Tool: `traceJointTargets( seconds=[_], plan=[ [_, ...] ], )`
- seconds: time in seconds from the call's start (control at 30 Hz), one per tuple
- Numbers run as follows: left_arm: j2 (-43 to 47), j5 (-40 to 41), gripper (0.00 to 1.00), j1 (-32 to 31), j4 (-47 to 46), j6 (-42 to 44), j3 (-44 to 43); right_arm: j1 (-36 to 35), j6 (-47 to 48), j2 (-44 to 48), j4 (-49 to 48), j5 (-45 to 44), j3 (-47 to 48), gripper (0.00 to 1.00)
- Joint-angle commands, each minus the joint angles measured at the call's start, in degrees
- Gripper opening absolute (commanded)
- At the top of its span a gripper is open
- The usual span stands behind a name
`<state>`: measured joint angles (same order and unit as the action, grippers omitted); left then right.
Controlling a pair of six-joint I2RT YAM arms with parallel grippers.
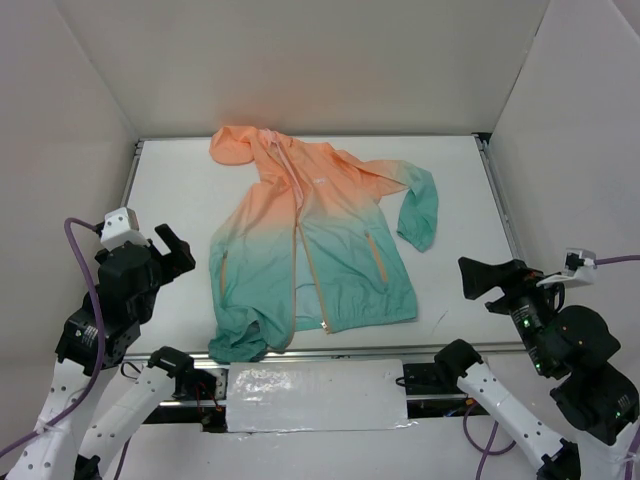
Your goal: Zip up the jacket
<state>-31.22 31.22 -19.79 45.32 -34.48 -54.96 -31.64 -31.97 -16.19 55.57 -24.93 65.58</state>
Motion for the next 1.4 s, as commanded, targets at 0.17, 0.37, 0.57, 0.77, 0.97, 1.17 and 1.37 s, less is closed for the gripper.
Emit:
traceJointTargets(
  seconds=[0.17, 0.37, 0.57, 0.77, 0.97, 1.17, 1.37],
  plan=[
    [0.5, 0.0, 0.99, 0.2, -2.1, 0.7, 0.0, -0.4, 1.4, 1.5, -0.7, 0.8, 1.1, 1.0],
    [1.0, -0.1, 0.99, 0.2, -2.3, 0.7, 0.2, -0.4, 3.8, -2.5, -5.6, 14.0, -0.5, 1.0],
    [0.4, 0.1, 0.99, 0.2, -2.3, 0.3, 0.2, -0.4, -4.7, -15.8, -31.0, 48.6, -18.0, 1.0],
    [1.4, 4.1, 0.99, 0.1, 0.0, -2.3, -0.1, -14.7, -21.1, -46.5, -70.4, 50.3, -31.2, 0.99],
    [2.9, 3.3, 0.99, -0.3, -0.9, -1.8, 0.4, -22.0, -32.4, -70.3, -76.8, 40.0, -27.3, 0.9],
    [2.5, 2.4, 0.99, -0.4, -1.2, -1.2, 0.4, -26.6, -34.2, -75.9, -73.1, 32.1, -24.0, 0.86],
    [2.8, 1.9, 0.99, -0.4, -1.5, -0.8, 0.5, -26.9, -37.2, -78.5, -72.9, 29.8, -24.5, 0.84]
  ],
)
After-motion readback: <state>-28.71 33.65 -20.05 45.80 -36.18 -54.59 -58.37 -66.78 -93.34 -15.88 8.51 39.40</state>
